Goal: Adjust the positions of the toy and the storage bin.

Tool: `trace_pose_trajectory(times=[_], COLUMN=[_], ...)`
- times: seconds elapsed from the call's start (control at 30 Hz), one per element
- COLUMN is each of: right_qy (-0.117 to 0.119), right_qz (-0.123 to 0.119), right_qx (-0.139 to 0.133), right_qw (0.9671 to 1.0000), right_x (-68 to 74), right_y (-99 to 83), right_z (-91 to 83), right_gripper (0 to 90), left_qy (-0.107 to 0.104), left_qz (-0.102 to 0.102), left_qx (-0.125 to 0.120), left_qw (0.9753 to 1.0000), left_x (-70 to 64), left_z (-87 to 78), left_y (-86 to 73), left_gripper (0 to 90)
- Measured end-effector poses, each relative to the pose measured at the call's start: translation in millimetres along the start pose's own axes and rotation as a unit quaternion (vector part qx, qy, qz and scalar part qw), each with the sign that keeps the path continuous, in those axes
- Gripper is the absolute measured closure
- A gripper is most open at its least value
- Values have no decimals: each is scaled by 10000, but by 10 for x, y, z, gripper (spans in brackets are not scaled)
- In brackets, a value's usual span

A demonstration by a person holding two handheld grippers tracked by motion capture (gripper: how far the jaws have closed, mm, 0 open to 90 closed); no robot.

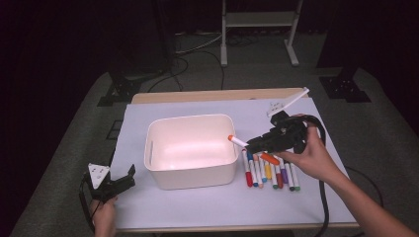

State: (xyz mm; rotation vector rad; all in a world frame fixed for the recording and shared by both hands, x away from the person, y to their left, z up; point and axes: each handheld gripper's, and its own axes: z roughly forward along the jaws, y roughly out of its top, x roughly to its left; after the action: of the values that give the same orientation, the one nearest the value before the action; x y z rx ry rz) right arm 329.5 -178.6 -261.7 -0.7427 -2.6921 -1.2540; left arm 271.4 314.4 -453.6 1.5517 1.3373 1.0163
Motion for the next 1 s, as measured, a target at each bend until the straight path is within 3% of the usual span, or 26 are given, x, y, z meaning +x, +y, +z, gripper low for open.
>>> trace_pose_trajectory(times=[0.57,1.0], right_qy=[492,686], right_qz=[-533,-739], right_qx=[359,681], right_qw=[9967,9926], right_x=[176,171], right_y=[601,796], right_z=[570,1084], right_gripper=[755,755], left_qy=[-19,-23], left_qz=[-15,2], left_qx=[2,8], left_qw=[10000,10000], left_x=[2,0], left_z=[3,5], left_y=[2,2], left_gripper=[0,0])
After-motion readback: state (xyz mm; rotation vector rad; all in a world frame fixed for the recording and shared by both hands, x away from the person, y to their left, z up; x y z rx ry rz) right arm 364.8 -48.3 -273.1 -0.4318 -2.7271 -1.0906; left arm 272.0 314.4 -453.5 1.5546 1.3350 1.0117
